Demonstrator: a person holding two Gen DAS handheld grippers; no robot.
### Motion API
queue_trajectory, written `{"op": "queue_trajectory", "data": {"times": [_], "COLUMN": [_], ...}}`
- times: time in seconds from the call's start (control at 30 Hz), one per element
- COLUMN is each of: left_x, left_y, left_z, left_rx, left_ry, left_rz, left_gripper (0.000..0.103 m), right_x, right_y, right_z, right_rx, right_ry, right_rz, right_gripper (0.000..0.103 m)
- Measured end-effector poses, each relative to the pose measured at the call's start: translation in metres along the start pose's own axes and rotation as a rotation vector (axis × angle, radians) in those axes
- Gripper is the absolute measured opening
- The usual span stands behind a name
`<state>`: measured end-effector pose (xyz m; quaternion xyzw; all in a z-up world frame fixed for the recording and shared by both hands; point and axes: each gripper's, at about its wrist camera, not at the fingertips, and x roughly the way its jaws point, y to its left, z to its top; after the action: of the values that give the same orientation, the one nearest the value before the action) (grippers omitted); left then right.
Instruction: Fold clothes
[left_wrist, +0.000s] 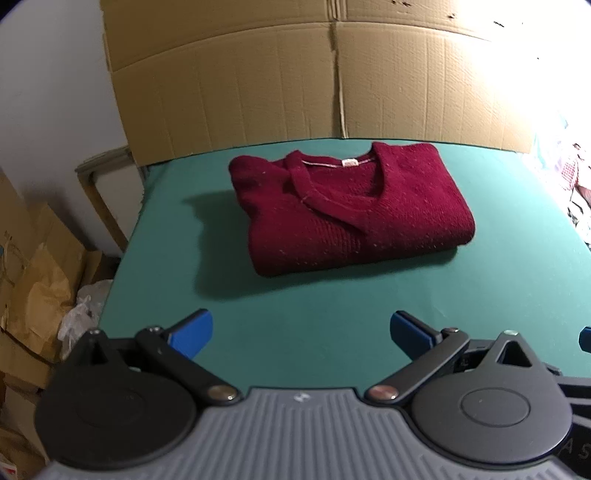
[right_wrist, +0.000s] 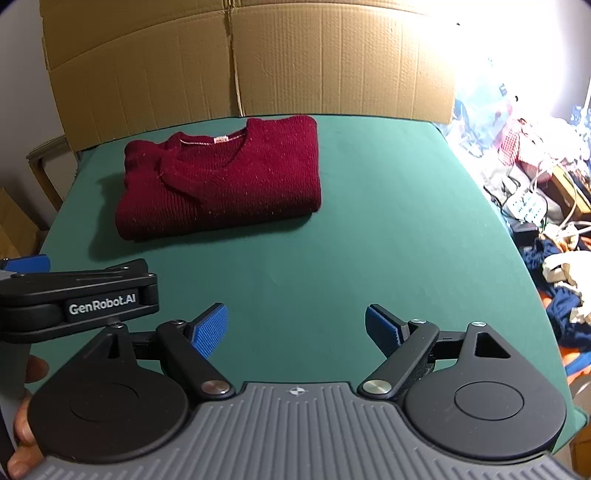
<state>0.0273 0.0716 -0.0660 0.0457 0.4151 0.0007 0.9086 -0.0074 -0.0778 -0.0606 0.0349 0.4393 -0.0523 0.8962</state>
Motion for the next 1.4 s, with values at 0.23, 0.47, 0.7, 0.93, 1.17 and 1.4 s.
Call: {"op": "queue_trajectory", "data": {"times": [0.23, 0.47, 0.7, 0.93, 1.17, 1.4], "left_x": [0.009, 0.008, 0.012, 0.016, 0.022, 0.025], "left_y": [0.022, 0.021, 0.019, 0.015, 0.013, 0.013], "left_z": [0.005, 0.006, 0.006, 0.005, 0.005, 0.007], "left_rx": [-0.043, -0.026, -0.003, 0.022, 0.031, 0.03], "left_ry": [-0.005, -0.01, 0.008, 0.021, 0.022, 0.018], "left_rz": [0.091, 0.068, 0.051, 0.035, 0.015, 0.015], "left_gripper": [0.102, 0.102, 0.102, 0.102, 0.102, 0.102], "right_x": [0.005, 0.01, 0.016, 0.022, 0.024, 0.026], "right_y": [-0.005, 0.004, 0.01, 0.011, 0.01, 0.012], "right_z": [0.012, 0.024, 0.028, 0.026, 0.025, 0.026], "right_rx": [0.038, 0.052, 0.056, 0.056, 0.062, 0.07], "right_ry": [-0.021, -0.063, -0.08, -0.062, -0.057, -0.066], "right_rz": [-0.016, -0.002, 0.009, -0.01, -0.028, -0.029], "right_gripper": [0.084, 0.084, 0.084, 0.084, 0.084, 0.084]}}
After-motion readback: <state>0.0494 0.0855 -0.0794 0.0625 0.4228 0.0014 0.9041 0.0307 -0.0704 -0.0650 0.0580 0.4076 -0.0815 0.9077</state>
